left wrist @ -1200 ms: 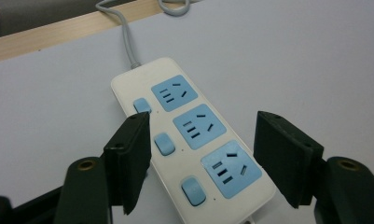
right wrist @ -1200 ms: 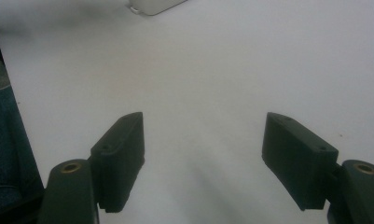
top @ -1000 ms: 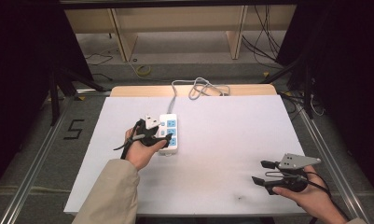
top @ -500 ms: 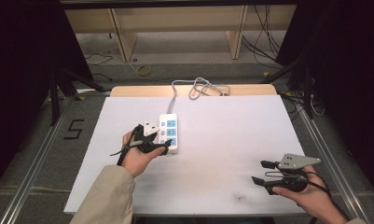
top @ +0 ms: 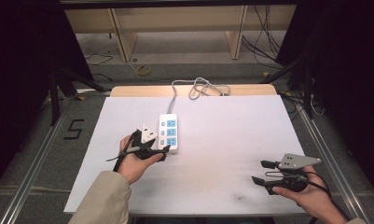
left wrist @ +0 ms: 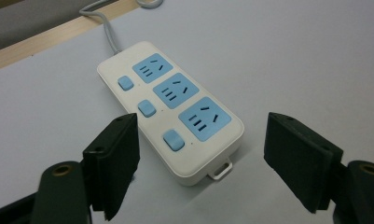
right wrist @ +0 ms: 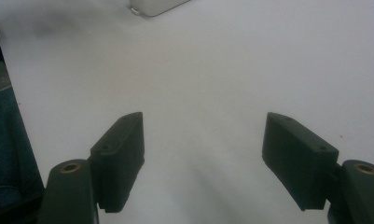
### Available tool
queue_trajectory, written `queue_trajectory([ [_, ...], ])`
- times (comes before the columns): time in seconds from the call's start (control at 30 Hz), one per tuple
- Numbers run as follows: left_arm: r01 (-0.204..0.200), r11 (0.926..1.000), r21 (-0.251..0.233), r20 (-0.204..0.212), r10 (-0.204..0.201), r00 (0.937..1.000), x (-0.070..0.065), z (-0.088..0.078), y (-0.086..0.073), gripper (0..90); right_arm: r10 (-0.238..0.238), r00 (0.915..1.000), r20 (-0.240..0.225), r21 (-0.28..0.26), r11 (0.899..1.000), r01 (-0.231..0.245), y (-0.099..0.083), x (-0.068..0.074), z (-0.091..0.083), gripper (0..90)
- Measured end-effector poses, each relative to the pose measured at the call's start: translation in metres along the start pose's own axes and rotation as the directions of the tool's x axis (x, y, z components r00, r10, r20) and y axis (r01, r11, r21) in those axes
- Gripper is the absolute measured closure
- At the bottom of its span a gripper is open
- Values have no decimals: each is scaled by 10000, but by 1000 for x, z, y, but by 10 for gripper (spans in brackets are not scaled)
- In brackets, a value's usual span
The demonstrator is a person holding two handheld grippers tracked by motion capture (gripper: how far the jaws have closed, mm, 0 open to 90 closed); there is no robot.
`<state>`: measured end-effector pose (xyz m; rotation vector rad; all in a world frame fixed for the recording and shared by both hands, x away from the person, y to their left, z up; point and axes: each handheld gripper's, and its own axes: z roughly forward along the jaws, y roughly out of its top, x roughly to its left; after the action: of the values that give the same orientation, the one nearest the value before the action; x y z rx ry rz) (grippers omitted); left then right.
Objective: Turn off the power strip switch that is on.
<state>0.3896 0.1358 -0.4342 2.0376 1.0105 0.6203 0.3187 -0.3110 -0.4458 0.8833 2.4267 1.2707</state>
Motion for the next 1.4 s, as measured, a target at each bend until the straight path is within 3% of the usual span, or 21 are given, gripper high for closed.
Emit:
queue_trajectory([
  [0.5,-151,9998,98,-46,151,9999,-1,-11,-13,251,0,10000,-12,-1,10000,0,0,0,0,300],
  [0.77,-419,9989,214,78,418,9991,-3,-18,-21,220,33,10000,-2,-17,10000,-33,-1,-1,-1,298],
  [0.9,-279,9992,288,36,278,9996,-1,-23,-27,200,46,10000,-14,1,10000,-46,-1,-1,-1,297],
  [1.03,232,9996,190,314,-238,9992,3,-28,-33,180,65,10000,4,-2,10000,-65,-1,-1,0,296],
  [1.27,141,9993,346,-80,-138,9999,3,-36,-48,171,38,10000,30,24,10000,-38,-1,-2,-1,296],
  [1.4,104,9982,587,-25,-102,9999,1,-38,-57,171,13,10000,-39,-14,10000,-13,-1,-1,0,295],
])
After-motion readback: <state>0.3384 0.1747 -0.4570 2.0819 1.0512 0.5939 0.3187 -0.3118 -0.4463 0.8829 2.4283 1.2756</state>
